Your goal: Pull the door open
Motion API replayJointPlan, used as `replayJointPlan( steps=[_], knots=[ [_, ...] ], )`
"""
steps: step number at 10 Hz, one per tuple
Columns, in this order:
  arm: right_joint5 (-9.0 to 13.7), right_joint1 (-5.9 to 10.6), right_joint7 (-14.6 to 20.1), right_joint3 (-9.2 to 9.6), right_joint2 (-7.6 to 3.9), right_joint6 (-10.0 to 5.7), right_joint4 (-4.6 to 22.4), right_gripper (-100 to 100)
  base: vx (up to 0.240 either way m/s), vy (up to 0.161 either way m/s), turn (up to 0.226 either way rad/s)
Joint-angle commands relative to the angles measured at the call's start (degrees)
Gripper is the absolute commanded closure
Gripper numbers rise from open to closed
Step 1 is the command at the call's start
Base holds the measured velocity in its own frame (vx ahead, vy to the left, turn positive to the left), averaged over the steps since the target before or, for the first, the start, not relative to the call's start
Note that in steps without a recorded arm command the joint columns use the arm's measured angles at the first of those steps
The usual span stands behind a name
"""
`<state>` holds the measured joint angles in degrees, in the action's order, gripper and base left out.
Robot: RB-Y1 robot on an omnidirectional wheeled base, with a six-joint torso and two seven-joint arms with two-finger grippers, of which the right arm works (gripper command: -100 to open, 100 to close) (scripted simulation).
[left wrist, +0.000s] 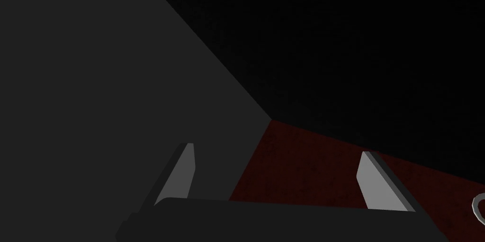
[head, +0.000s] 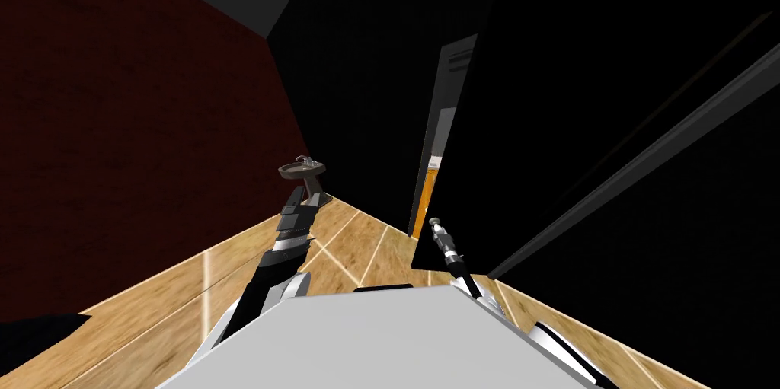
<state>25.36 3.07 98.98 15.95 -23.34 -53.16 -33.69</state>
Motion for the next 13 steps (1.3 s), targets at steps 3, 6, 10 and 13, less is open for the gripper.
replayJointPlan(
  steps=[3,6,10,13],
  knots=[
    [-1.47,-1.14,2.91,2.27,-1.84,-2.60,-0.11,100,-0.224,-0.060,0.103],
    [-2.45,-1.97,4.84,3.80,-3.15,-4.25,-0.20,100,-0.204,-0.055,0.081],
    [-3.49,-3.22,6.88,5.54,-4.54,-6.73,0.31,100,-0.165,-0.058,0.088],
    [-4.44,-4.71,8.80,7.14,-6.14,-9.90,0.67,100,-0.177,-0.061,0.108]
  ],
)
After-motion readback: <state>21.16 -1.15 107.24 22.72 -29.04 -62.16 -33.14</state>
